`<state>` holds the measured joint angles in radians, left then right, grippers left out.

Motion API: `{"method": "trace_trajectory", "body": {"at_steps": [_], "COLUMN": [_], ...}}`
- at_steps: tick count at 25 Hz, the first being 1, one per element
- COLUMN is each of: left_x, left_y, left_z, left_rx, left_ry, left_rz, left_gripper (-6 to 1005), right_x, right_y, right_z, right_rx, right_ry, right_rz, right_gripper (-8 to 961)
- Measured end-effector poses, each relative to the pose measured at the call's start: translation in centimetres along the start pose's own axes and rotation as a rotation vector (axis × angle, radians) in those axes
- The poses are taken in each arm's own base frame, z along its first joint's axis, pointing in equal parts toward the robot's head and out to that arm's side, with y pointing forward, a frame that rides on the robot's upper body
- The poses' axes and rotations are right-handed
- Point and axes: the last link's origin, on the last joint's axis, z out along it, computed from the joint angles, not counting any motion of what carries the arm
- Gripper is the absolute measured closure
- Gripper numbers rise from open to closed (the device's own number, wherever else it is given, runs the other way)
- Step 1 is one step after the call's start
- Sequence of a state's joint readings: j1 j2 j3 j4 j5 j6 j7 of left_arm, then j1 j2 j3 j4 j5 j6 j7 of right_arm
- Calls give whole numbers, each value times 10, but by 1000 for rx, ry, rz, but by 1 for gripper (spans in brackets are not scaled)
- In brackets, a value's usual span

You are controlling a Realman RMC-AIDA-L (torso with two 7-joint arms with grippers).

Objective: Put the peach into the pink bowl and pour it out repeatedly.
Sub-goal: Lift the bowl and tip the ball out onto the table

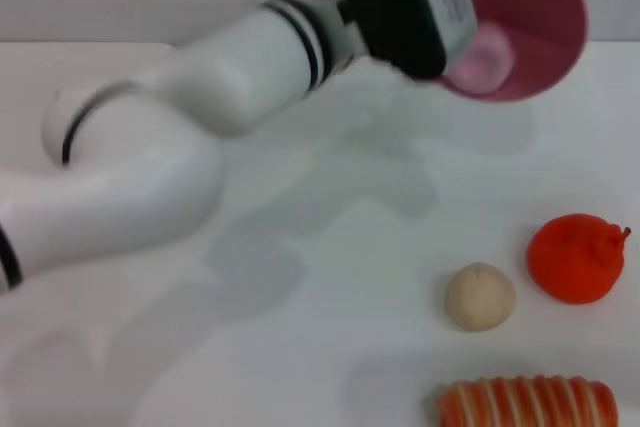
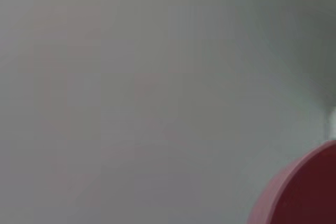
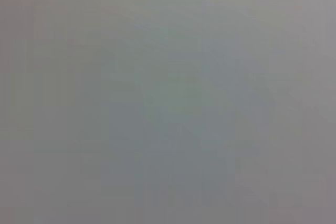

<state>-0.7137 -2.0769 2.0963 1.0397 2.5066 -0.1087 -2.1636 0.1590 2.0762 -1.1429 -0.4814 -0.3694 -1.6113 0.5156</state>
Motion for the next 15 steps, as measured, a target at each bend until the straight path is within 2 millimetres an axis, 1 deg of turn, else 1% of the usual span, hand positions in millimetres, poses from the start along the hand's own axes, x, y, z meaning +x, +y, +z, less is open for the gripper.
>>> {"method": "trace_trajectory", "body": {"at_steps": [3,6,10,15], "left_x": [8,16,21,22], "left_y": [10,16,15,13], "left_z": [-12,-16,-18,-19], "left_rx": [83,111,141,157], "left_ry": [89,132,163,174], "left_rz": [96,144,154,152], "left_gripper": [956,956,955,955], "right_x": [2,3,4,4], "right_y": [-1,0,2,3], "right_z": [-3,-2,-1,-1], "right_rx": [8,5,-4,-11], "right_ry": [8,11,12,14], "right_rz": [3,6,10,11], "right_gripper": [568,568,568,568]}}
